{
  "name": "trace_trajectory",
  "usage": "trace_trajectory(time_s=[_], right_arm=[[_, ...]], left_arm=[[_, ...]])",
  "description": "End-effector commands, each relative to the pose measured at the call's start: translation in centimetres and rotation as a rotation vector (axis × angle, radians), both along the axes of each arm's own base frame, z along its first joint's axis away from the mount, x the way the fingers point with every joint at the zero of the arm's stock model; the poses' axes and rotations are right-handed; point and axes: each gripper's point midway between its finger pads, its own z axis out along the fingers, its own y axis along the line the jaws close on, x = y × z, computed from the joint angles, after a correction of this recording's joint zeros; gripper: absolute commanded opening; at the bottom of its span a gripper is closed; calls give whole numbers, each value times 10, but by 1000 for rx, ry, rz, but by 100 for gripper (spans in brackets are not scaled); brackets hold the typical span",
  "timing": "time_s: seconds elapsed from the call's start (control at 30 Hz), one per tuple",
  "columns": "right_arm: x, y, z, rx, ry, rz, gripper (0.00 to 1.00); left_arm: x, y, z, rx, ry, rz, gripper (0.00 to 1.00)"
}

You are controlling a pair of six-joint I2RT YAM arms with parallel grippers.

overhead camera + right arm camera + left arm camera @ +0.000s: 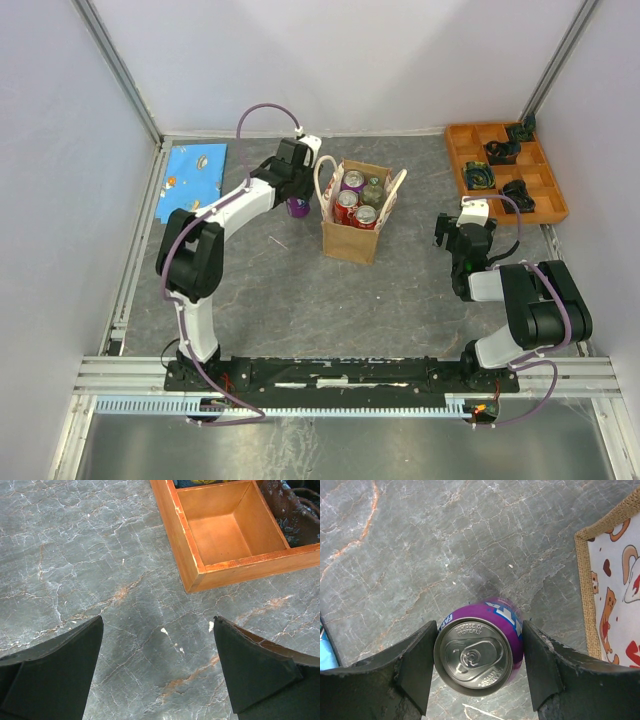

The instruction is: Take the beverage out of the canvas bag

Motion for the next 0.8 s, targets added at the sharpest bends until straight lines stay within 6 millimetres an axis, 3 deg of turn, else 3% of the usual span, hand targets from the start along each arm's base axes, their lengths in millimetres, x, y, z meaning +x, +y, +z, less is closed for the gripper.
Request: trace_trajectory(time_s=[0.0,0.1,0.17,0.33,0.43,0.5,0.63,0.77], right_arm=[[9,-1,17,10,-62,-10,99],[9,-1,18,10,-62,-10,99],[9,-1,18,10,-62,-11,99],[9,-1,17,10,-61,-10,99],[9,-1,17,10,-62,-10,99],[9,-1,17,10,-62,-10,99],[9,-1,18,10,-63,-10,99],[9,-1,18,10,-64,-11,99]], left_arm=[[16,-3,25,52,-88,9,10],[13,-3,23,67,-78,11,27],[12,-1,23,71,-76,22,55],[10,6,31,83,-86,47,81],[11,6,45,64,-115,53,87],[13,3,57,46,-141,49,100],[16,2,82,28,-183,54,99],[18,12,135,16,-283,89,100]])
